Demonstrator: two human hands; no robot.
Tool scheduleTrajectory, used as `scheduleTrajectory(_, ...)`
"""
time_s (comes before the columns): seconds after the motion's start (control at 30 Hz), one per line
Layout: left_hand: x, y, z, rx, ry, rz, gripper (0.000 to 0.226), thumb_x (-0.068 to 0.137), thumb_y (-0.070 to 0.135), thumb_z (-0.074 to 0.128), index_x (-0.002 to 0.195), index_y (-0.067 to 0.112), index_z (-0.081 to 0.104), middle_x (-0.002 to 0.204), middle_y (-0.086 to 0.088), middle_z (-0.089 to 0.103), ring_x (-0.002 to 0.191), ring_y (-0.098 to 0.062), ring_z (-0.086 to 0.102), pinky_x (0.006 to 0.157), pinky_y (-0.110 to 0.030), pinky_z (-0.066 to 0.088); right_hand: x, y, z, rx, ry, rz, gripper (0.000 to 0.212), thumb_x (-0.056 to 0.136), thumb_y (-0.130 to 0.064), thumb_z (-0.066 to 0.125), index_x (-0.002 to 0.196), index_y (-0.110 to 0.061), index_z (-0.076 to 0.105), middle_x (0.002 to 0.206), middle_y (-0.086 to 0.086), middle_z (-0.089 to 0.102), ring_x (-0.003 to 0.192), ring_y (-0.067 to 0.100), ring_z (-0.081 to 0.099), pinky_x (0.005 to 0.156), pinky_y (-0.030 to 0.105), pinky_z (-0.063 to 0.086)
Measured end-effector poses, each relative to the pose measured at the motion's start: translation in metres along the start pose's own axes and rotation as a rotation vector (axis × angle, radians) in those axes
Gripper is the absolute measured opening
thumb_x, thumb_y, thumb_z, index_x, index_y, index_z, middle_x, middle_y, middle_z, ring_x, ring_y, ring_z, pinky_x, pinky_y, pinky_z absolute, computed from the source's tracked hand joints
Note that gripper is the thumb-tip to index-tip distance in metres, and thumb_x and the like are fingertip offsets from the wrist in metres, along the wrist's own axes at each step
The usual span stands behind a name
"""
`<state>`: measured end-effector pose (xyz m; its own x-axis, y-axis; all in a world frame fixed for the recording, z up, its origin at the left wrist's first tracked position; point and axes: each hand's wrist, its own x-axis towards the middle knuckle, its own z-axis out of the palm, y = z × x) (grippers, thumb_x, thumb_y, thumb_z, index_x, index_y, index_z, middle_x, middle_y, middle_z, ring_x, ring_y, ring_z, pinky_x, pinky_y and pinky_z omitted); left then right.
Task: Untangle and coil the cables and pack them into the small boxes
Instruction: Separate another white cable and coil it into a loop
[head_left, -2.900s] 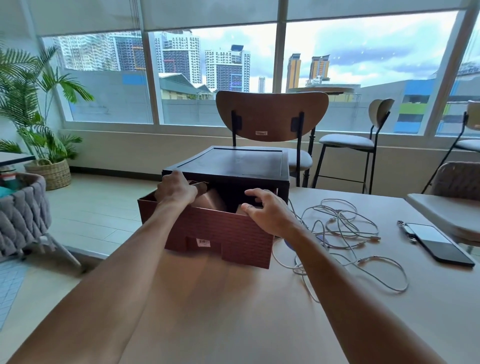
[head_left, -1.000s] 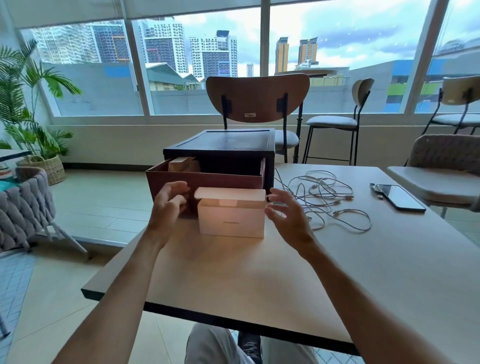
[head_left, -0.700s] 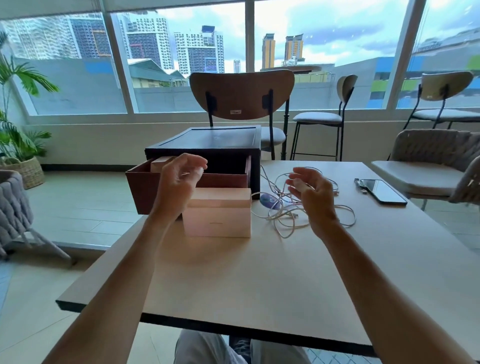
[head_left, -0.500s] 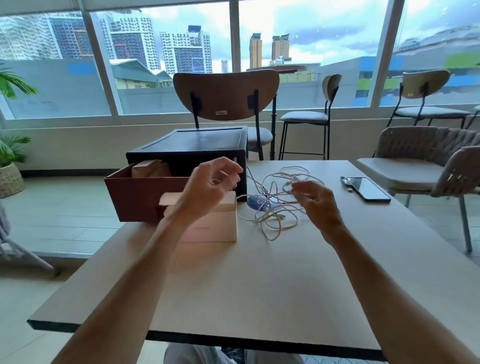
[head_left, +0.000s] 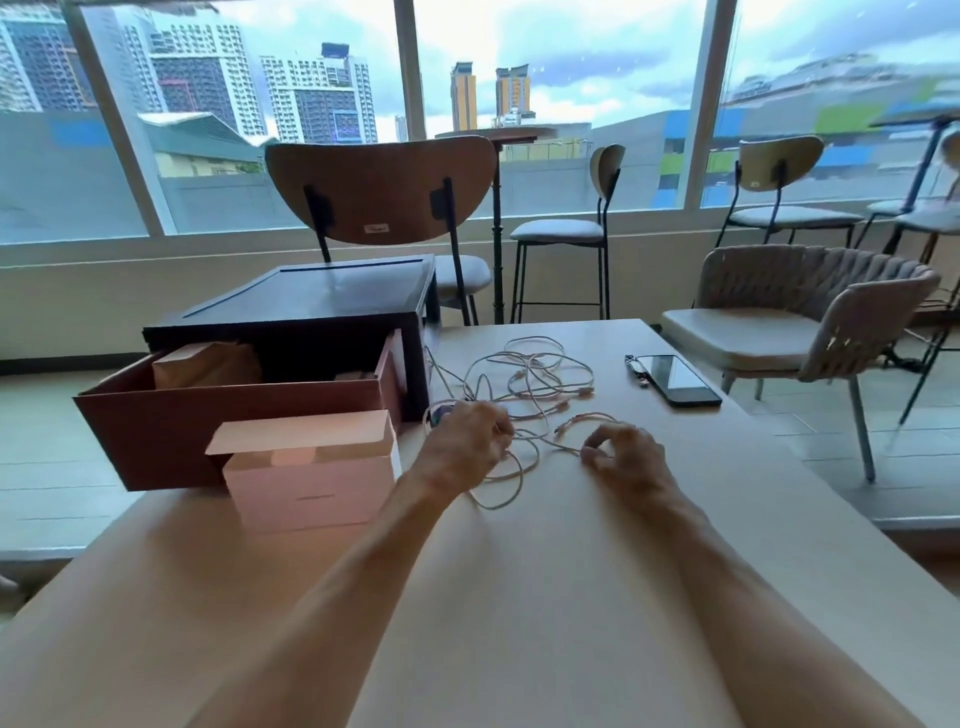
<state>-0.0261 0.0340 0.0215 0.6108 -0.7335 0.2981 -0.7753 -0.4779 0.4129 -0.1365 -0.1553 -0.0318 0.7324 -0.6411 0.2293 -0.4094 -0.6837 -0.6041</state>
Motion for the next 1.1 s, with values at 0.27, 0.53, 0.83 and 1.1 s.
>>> scheduleTrajectory(0.27, 0.041, 0.013, -0.011, -0.791, 0.429, -0.224, 0.01, 0.099, 0.012, 0.058, 0.095, 0.005, 0.065, 0.074, -0.005, 0.068, 0.048, -0.002, 0.057, 0.05, -0.018, 0.048, 0.025, 0.029, -0.011, 0.449, 0.262, 0.089, 0.006, 0.1, -0.014, 0.052, 0.096, -0.011, 0.056, 0.085, 0.004, 0.072, 0.09, 0.025, 0.066, 0.076, 0.028, 0.045)
scheduleTrajectory(0.53, 0.072, 0.019, -0.027, -1.426, 0.155, -0.331, 0.012, 0.101, 0.011, 0.052, 0.097, 0.004, 0.062, 0.067, -0.001, 0.054, 0.042, -0.003, 0.032, 0.034, -0.014, 0.026, 0.038, 0.046, -0.019, 0.638, 0.562, 0.212, 0.009, 0.099, -0.015, 0.054, 0.099, -0.013, 0.062, 0.082, 0.003, 0.073, 0.074, 0.018, 0.066, 0.075, 0.031, 0.052)
scheduleTrajectory(0.83, 0.095, 0.028, -0.027, -1.66, 0.085, -0.296, 0.026, 0.102, 0.008, 0.042, 0.114, 0.002, 0.064, 0.066, 0.003, 0.055, 0.058, -0.005, 0.042, 0.055, -0.018, 0.036, 0.041, 0.043, -0.013, 0.499, 0.488, 0.135, 0.011, 0.095, -0.015, 0.059, 0.102, -0.017, 0.067, 0.089, -0.003, 0.073, 0.073, 0.012, 0.067, 0.07, 0.024, 0.054)
scheduleTrajectory(1.1, 0.101, 0.003, -0.011, -0.69, 0.187, -0.215, 0.025, 0.096, 0.003, 0.051, 0.11, 0.013, 0.069, 0.093, -0.004, 0.072, 0.068, -0.012, 0.056, 0.058, -0.017, 0.045, 0.047, 0.018, -0.044, 1.193, 0.432, 0.188, 0.014, 0.096, -0.004, 0.055, 0.096, -0.018, 0.059, 0.089, 0.006, 0.075, 0.049, 0.008, 0.05, 0.044, 0.02, 0.038)
